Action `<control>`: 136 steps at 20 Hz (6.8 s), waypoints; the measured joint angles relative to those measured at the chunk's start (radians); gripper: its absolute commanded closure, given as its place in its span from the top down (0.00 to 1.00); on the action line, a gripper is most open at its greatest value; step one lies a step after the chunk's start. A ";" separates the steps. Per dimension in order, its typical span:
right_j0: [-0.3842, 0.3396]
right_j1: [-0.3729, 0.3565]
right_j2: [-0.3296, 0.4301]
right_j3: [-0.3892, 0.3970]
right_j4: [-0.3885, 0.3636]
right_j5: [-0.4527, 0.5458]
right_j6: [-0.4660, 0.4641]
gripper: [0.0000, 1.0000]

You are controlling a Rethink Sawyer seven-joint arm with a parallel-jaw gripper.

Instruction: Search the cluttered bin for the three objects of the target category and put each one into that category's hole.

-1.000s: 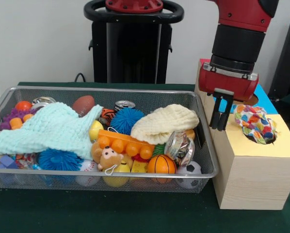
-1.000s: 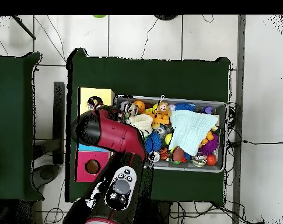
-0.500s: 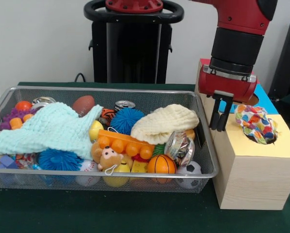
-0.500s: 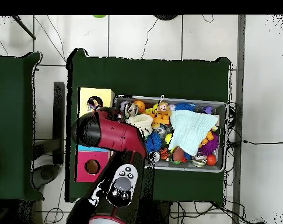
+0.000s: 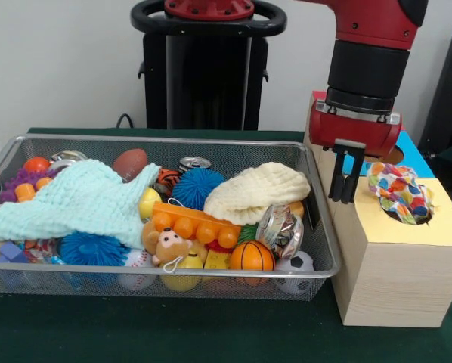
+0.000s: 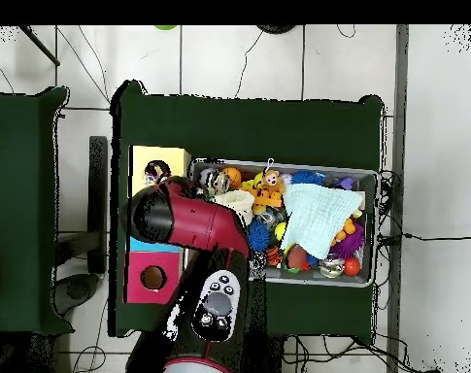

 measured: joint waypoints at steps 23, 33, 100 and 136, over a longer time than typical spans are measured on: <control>-0.049 -0.224 0.091 0.031 -0.071 0.001 0.000 0.00; -0.022 -0.190 0.094 0.031 -0.071 0.001 0.000 0.00; 0.095 0.144 0.064 -0.043 0.089 -0.336 0.000 0.00; 0.198 -0.092 -0.138 -0.105 0.172 0.142 0.000 0.00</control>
